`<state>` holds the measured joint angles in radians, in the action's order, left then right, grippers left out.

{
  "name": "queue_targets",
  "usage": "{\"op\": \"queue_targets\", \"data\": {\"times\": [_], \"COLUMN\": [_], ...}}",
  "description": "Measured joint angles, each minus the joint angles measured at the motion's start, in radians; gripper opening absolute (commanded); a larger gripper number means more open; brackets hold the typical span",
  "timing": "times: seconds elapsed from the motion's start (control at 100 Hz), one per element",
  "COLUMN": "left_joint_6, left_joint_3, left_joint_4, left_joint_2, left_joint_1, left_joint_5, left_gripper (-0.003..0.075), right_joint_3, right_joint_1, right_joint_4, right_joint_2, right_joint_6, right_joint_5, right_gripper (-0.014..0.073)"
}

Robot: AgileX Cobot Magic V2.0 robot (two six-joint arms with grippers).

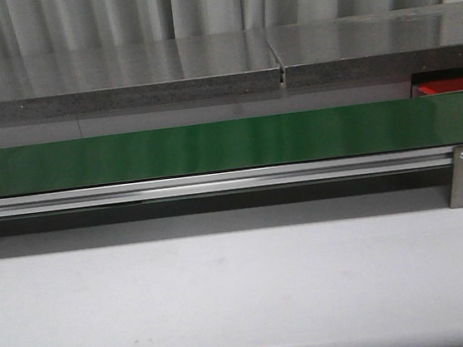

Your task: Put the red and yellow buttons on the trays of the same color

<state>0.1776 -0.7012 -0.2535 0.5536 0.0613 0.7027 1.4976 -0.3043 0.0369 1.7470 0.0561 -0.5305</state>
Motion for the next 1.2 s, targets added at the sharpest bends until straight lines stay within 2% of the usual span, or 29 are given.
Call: {"op": "queue_targets", "data": {"times": [0.37, 0.59, 0.89, 1.2], "left_joint_6": [0.000, 0.000, 0.000, 0.000], "left_joint_3": [0.000, 0.000, 0.000, 0.000], "left_joint_4": [0.000, 0.000, 0.000, 0.000], "left_joint_2": [0.000, 0.000, 0.000, 0.000], "left_joint_1": [0.000, 0.000, 0.000, 0.000], "left_joint_5": [0.000, 0.000, 0.000, 0.000], "left_gripper": [-0.0020, -0.0020, -0.0020, -0.0020], "right_joint_3": [-0.066, -0.170, -0.346, -0.569], "right_joint_1": [0.203, 0.300, 0.317, 0.317], "right_joint_4": [-0.021, -0.021, -0.023, -0.037], "right_joint_2": [-0.154, -0.228, -0.359, -0.528], "right_joint_6": [-0.004, -0.016, -0.016, -0.018], "right_joint_5": [-0.023, 0.038, 0.159, 0.364], "right_gripper": [-0.0118, -0.0118, -0.0118, -0.0118]}}
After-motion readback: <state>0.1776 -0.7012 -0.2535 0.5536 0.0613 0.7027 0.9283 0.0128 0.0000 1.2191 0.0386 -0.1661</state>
